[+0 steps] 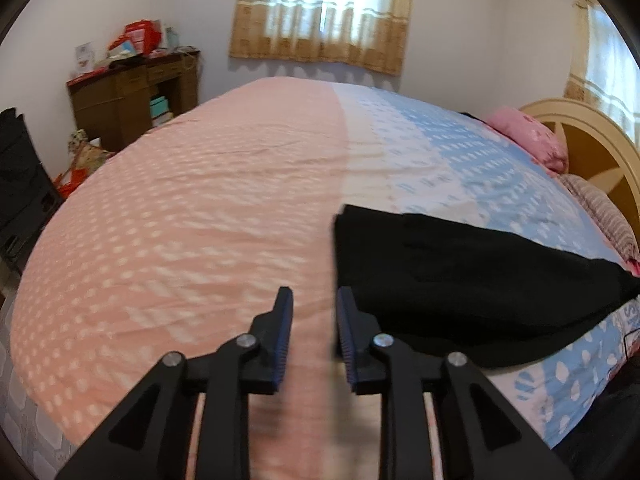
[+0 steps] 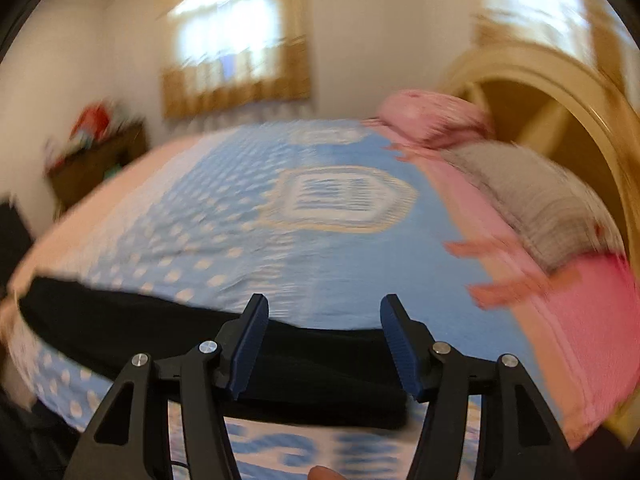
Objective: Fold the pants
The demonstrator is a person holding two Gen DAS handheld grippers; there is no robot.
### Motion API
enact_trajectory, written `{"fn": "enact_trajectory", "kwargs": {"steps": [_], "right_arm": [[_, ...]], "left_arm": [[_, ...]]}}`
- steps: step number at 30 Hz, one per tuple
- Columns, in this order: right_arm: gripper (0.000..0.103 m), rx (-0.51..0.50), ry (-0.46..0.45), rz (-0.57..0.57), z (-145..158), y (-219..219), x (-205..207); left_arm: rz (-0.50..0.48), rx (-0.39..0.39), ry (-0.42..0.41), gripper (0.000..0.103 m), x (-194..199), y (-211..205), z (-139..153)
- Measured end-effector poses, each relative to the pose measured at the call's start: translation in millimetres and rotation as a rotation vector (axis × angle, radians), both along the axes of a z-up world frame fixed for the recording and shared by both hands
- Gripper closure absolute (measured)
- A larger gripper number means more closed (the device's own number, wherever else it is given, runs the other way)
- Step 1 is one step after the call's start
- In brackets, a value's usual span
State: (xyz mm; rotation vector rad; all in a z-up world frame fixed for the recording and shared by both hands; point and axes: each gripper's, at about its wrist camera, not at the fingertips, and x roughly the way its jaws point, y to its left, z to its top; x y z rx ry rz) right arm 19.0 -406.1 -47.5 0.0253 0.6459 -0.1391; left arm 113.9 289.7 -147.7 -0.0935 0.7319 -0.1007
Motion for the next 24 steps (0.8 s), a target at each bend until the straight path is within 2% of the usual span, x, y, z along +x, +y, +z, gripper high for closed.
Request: {"fn": "enact_trajectory", "kwargs": {"steps": [2,4,6,10,14,19,23,24], "right_arm": [[0.043,-0.038,0.049,0.131,-4,53,27],[0.043,-0.061,0.086,0.252,-12,102,46],[0.043,-0.081,0.117,0.344,-22,141,61],[0.043,-0.101,0.170,0.537,-50,224,79],[0.043,-0.123,0.219,0.699,-81,292,81],[0.043,-0.151,0.259,0.803,-110,346,77],[0.043,-0.211,0.288,0.849,-125,365,77],[0.044,-0.222,0.292,0.849,-128,369,81]], "left_arm": [[-0.006,-0.007,0.012,0.073,4,-7,-2],[-0.012,-0.023,0.021,0.061,6,-11,-1],[-0.016,-0.046,0.012,0.056,2,-12,3],[-0.027,-0.052,-0.006,0.052,-3,-17,13],[-0.019,-0.049,0.040,0.052,8,-25,5],[-0.015,-0.018,0.064,0.058,15,-36,-5],[-0.015,-0.008,0.064,0.075,15,-36,-6],[-0.015,-0.002,0.066,0.082,15,-36,-6]]}}
